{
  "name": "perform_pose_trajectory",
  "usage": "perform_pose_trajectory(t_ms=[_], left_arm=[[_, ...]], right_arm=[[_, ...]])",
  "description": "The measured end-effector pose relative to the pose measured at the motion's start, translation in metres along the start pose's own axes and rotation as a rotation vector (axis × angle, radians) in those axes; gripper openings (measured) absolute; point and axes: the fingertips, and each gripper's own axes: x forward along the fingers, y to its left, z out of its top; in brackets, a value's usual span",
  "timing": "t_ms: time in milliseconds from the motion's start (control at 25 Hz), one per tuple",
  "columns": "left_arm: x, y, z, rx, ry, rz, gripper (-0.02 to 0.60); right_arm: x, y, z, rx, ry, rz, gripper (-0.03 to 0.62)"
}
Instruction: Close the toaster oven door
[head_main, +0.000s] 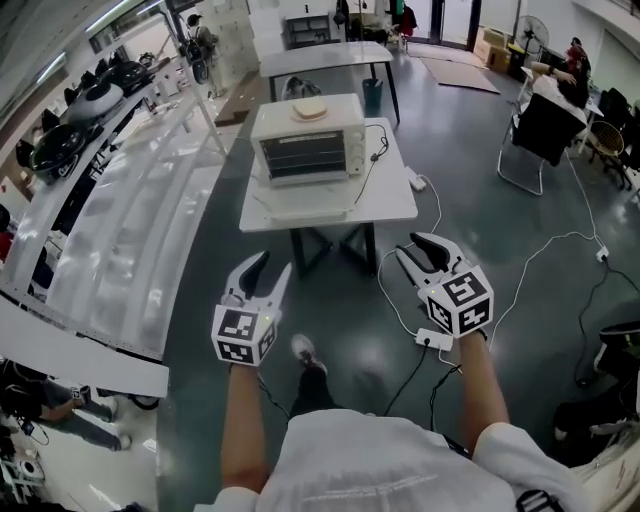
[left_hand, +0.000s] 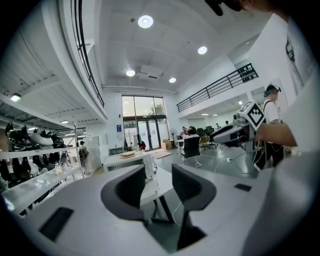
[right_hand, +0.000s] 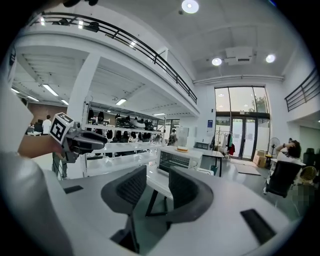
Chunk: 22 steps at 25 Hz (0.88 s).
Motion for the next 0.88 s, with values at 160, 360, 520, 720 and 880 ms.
perform_pose_trajectory(t_ms=[160,360,520,720,880], left_arm=[[0.042,0.04,-0.003,0.021,-0.019,-0.026,0.172],[0.093,0.113,-0.009,0.017,-0.016,-0.011,0.172],[0.132,0.161,-0.005,0.0,-0.034,-0.023,0.149],[0.17,0.207,-0.004,-0.005,-0.033,-0.07,0.149],[0.197,0.231,-0.012,-0.012,-0.013,-0.116,0.149]], right_arm=[[0.047,-0.019,0.003,0.009,0.023,-0.038,0.144],[0.115,-0.039,0.015,-0.008,0.064,-0.06,0.143],[0.162,-0.059,0.029,0.013,0.081,-0.1,0.143],[0.215,-0.073,0.047,0.036,0.082,-0.135,0.143],[0.252,-0.079,0.05,0.003,0.118,-0.142,0.143]])
